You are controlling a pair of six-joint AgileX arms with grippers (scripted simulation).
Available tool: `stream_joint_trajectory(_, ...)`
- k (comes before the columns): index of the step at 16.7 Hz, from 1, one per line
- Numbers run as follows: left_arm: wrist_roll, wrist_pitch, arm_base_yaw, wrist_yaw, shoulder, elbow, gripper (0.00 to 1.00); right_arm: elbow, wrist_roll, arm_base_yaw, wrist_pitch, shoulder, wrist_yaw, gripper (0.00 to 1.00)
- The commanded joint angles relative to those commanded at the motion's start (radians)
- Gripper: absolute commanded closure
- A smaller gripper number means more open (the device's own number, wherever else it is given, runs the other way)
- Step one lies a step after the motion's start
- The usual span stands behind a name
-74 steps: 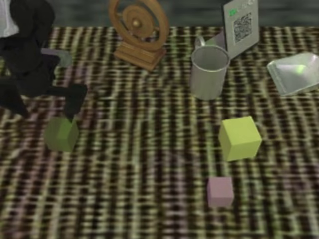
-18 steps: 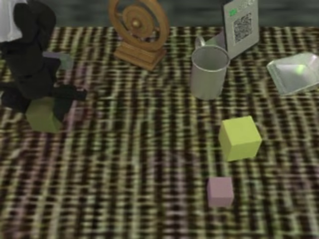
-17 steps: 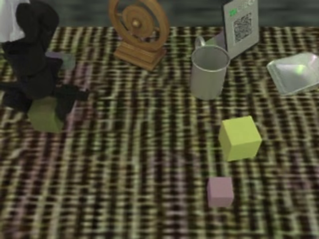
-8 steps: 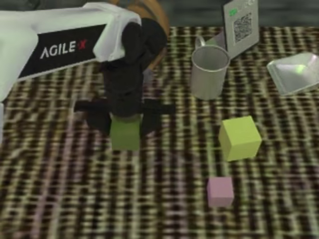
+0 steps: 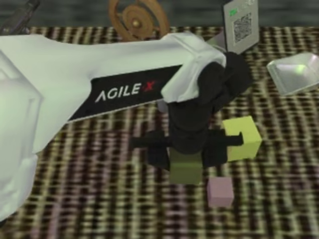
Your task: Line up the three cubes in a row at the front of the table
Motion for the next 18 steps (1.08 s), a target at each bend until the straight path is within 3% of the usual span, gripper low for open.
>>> stream_joint_trajectory(6, 0.003, 0.018, 0.001, 0.001, 0.008, -0.016, 1.0, 0.0, 0.0, 0.0, 0.0, 0.0, 0.0, 0.0)
stream_joint_trajectory(12, 0.001, 0.22, 0.0, 0.001, 0.076, -0.139, 1.0, 0.0, 0.0, 0.0, 0.0, 0.0, 0.0, 0.0)
stream_joint_trajectory(17, 0.0, 0.24, -0.001, 0.001, 0.086, -0.154, 1.0, 0.0, 0.0, 0.0, 0.0, 0.0, 0.0, 0.0)
stream_joint_trajectory(18, 0.0, 0.24, -0.001, 0.001, 0.086, -0.154, 0.92, 0.0, 0.0, 0.0, 0.0, 0.0, 0.0, 0.0)
